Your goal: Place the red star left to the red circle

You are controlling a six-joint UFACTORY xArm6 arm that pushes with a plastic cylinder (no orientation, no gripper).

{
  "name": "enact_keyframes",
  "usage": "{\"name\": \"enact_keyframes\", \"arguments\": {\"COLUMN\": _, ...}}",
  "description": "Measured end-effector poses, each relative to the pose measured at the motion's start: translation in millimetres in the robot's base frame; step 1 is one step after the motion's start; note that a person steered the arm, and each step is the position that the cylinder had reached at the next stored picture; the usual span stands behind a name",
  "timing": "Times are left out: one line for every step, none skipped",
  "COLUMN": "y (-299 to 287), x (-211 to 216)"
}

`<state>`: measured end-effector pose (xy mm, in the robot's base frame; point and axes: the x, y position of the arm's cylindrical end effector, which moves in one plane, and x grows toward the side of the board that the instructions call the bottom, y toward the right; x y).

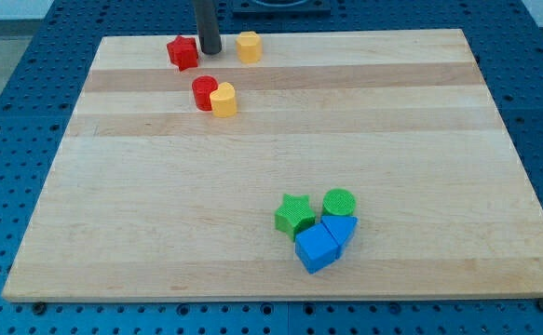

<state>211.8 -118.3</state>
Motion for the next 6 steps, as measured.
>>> {"name": "enact_keyframes", "arguments": {"y": -25.1, "x": -18.1}}
{"name": "enact_keyframes", "arguments": {"y": -47.0, "x": -10.3}}
{"name": "enact_keyframes", "arguments": {"y": -47.0, "x": 7.3}}
{"name": "enact_keyframes", "arguments": {"y": -46.3, "x": 32.6}}
{"name": "enact_keyframes", "arguments": {"y": -45.0, "x": 64.5}}
{"name": "enact_keyframes", "arguments": {"y": -30.2, "x": 90.1}}
